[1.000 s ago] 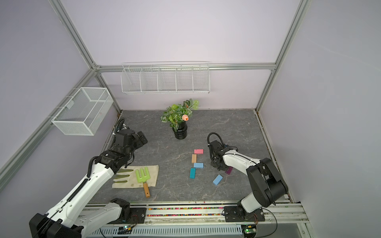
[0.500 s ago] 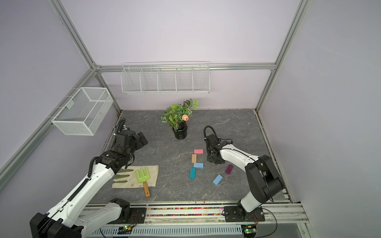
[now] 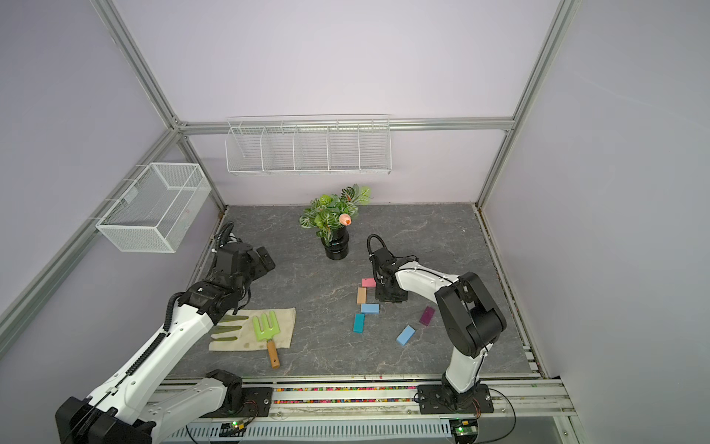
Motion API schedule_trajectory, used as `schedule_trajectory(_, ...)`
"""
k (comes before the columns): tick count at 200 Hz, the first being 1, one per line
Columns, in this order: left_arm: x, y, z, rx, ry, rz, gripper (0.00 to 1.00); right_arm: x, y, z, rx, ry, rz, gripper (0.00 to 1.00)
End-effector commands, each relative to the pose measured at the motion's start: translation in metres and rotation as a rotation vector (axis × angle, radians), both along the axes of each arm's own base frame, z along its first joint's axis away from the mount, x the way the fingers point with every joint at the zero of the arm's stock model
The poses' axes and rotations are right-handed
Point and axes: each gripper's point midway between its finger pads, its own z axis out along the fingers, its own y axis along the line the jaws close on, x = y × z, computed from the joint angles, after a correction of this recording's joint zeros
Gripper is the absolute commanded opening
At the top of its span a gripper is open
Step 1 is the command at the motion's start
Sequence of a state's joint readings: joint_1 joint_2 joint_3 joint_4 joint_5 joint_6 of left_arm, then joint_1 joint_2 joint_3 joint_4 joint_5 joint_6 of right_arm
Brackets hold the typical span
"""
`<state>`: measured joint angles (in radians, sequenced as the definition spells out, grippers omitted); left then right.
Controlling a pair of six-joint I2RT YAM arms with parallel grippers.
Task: Assemble the number 8 with building blocks
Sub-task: Assemble the building block at the center of the board.
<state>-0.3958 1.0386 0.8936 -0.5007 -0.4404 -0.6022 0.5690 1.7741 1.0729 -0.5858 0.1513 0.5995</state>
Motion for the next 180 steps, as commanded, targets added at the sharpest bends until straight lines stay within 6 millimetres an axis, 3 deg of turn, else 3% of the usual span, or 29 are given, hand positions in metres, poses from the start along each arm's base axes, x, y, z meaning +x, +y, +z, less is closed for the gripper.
schedule_trajectory(1, -0.004, 0.003, -0.003, -0.003, 0.005, 0.020, 1.00, -0.009, 0.005, -0.011, 0.002, 0.054, 0.036, 0.07)
schedule_trajectory(116, -0.004, 0.002, -0.004, -0.005, 0.006, 0.019, 0.99, -0.028, 0.017, -0.019, 0.000, 0.089, 0.091, 0.10)
schedule_trajectory(180, -0.004, 0.001, -0.005, -0.008, 0.007, 0.017, 1.00, -0.028, 0.020, -0.021, 0.004, 0.094, 0.094, 0.12)
